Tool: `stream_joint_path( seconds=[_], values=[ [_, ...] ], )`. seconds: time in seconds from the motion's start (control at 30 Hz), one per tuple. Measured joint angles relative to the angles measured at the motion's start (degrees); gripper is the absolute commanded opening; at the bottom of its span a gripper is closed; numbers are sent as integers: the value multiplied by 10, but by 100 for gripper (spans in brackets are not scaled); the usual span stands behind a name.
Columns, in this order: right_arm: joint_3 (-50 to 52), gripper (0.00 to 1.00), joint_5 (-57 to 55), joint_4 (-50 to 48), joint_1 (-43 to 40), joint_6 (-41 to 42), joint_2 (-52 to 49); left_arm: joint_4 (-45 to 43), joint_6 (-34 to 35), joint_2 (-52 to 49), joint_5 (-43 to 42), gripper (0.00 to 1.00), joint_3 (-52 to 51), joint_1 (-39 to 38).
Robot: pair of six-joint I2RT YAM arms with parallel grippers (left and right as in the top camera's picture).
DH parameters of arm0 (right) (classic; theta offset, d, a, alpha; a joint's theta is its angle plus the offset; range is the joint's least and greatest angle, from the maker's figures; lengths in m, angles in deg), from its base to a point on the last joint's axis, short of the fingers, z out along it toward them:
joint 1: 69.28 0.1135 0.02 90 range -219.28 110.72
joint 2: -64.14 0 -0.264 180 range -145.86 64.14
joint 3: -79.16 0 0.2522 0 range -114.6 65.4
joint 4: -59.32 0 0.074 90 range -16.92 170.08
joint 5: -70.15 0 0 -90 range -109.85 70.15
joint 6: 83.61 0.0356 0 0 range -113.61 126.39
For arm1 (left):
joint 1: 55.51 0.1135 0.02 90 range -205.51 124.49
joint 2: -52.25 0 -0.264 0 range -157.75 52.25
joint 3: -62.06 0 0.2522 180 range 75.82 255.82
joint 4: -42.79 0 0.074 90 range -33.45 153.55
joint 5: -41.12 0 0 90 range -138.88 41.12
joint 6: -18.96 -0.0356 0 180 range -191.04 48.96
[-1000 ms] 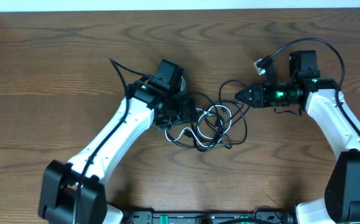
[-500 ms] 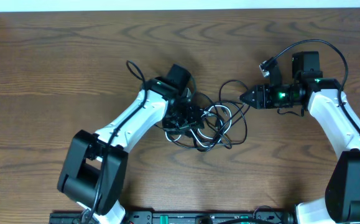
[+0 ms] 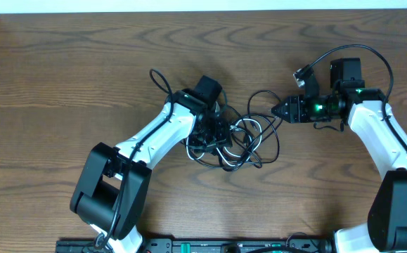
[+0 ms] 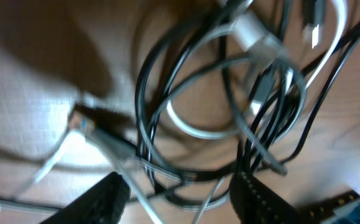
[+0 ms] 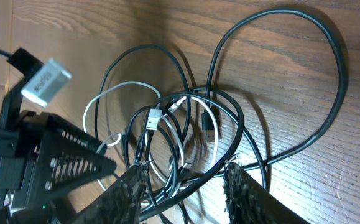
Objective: Untangle cables
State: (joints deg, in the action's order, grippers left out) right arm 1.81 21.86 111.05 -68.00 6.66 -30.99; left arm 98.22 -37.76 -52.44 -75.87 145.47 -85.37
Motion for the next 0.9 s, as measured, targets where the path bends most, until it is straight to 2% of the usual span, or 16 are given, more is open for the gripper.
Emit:
stream_joint_path(
  seconds=[0.27,0.33,0.5,0.57,0.6,0.9],
  values=[
    [0,42,-4,3,0,0,0,-26,13,-8,17,53,0,-12],
    [0,43,-10,4,0,0,0,-26,13,-17,17,50,0,-19],
    [0,43,-23,7,0,0,0,-32,14,-29,22,30,-1,-24],
    [0,43,-26,8,0,0,0,-40,14,-29,25,19,-2,-24],
    [0,43,-27,8,0,0,0,-44,13,-29,27,9,-2,-24],
    [0,44,-28,16,0,0,0,-48,-6,-29,45,7,-2,-24]
  ],
)
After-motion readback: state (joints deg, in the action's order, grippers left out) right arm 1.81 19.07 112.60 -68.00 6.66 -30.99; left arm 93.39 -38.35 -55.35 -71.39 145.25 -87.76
